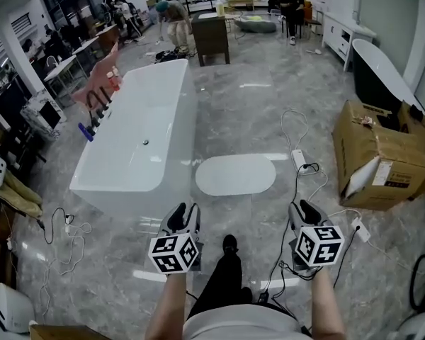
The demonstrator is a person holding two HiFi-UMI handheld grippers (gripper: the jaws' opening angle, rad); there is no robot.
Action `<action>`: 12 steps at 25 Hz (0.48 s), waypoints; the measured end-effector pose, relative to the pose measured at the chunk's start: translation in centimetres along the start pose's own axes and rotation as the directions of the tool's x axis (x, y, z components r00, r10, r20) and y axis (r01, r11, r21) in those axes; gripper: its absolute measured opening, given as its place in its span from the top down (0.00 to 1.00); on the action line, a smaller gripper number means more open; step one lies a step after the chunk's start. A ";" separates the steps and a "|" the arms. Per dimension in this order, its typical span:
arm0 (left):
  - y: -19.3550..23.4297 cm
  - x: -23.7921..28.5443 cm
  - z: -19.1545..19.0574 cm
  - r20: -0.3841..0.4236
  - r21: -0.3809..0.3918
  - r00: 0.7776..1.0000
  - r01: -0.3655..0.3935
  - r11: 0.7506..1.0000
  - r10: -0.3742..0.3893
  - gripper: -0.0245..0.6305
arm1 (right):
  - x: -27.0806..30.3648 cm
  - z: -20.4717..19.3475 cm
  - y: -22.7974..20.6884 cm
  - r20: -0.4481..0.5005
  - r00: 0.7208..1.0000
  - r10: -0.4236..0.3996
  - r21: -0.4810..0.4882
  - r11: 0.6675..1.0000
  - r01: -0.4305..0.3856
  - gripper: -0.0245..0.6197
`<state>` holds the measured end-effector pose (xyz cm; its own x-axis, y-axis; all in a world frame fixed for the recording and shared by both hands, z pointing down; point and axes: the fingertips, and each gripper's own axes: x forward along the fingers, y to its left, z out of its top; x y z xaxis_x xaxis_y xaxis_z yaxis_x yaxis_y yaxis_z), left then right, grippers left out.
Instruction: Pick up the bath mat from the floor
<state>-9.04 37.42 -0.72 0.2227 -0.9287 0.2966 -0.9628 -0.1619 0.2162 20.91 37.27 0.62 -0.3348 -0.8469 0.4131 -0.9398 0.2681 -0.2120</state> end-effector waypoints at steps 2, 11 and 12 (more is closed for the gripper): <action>0.9 2.4 0.2 -0.009 -0.001 1.000 0.004 1.000 -0.004 0.74 | 1.9 0.6 -0.7 -0.004 1.000 -0.013 0.001 1.000 0.013 0.79; 6.4 15.7 2.8 -0.034 -0.035 0.999 -0.016 0.999 0.015 0.70 | 13.4 5.4 -4.2 0.022 0.998 -0.061 0.059 0.997 0.059 0.79; 7.0 17.1 3.1 -0.043 -0.039 0.999 -0.017 0.999 0.015 0.69 | 14.9 5.8 -4.4 0.014 0.998 -0.061 0.074 0.995 0.060 0.79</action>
<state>-12.47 19.37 3.02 0.2144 -0.9158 0.3397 -0.9599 -0.1331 0.2469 20.44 20.85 2.54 -0.2756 -0.8680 0.4129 -0.9505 0.1821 -0.2516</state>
